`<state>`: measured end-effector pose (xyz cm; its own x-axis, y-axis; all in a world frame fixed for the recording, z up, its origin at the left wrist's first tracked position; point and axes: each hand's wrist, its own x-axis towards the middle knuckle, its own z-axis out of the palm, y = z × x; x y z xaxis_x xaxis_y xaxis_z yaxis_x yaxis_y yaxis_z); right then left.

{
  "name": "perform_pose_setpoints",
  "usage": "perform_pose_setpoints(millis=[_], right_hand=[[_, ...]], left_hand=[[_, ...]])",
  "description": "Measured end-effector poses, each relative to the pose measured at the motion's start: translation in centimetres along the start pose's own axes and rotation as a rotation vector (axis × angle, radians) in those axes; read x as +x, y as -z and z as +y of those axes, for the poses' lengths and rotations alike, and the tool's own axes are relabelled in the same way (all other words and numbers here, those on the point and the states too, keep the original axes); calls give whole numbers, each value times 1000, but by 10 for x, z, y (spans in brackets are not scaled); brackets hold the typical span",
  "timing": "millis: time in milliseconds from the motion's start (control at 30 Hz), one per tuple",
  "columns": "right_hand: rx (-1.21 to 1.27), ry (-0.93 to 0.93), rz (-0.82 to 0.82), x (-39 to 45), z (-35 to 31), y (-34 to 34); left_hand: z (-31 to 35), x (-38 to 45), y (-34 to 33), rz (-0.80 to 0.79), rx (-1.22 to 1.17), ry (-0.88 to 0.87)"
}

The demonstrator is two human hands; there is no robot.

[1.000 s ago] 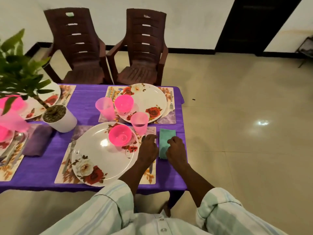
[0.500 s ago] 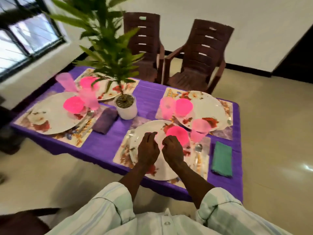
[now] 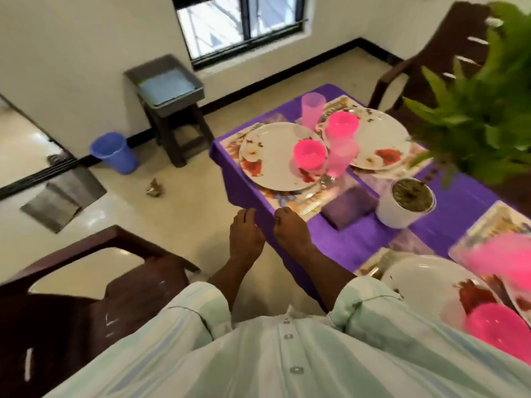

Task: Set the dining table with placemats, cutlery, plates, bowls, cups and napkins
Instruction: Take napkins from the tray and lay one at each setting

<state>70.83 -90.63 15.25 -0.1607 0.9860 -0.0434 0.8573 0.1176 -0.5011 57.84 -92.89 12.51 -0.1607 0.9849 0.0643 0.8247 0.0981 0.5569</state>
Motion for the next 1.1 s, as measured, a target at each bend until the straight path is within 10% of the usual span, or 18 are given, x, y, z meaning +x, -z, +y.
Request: perform_pose_setpoints(millis=[500,1100], right_hand=[[-232,270,-556,215,-119,-123],[-181,235,-531,542,-234,-188]], left_hand=[[-149,165,55,-379,204,418],[-299,475,122,-302,132,485]])
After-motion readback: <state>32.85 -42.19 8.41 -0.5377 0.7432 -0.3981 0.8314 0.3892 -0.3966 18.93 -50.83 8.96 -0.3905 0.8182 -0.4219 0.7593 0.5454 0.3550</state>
